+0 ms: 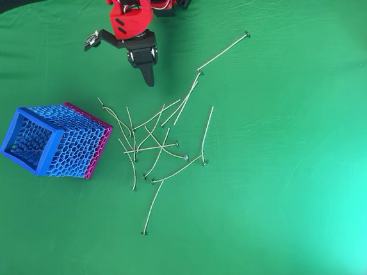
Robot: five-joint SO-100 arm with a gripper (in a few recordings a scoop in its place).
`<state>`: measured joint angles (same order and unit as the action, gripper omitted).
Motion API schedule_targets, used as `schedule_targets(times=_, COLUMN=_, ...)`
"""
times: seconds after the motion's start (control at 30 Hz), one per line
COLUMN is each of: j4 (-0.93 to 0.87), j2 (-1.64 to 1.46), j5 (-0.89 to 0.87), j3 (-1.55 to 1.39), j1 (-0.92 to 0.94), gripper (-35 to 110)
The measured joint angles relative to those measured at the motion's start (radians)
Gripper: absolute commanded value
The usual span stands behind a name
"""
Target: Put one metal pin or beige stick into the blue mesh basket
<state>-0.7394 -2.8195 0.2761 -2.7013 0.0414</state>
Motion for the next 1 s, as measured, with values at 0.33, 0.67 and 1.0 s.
schedule_targets(times=0.33, j4=0.009, j2=-0.288, j5=-0.080, j3=-0.342, j1=-0.071, gripper=1)
schedule_targets(times=0.67, j4=-0.035, j2=-0.397, j5=-0.092, j3=-0.373, j1=-0.087, gripper=1)
schedule_targets(times=1.0, j4=-0.041, j2=-0.434, j5=-0.094, j3=-0.377, j1=-0.083, gripper=1)
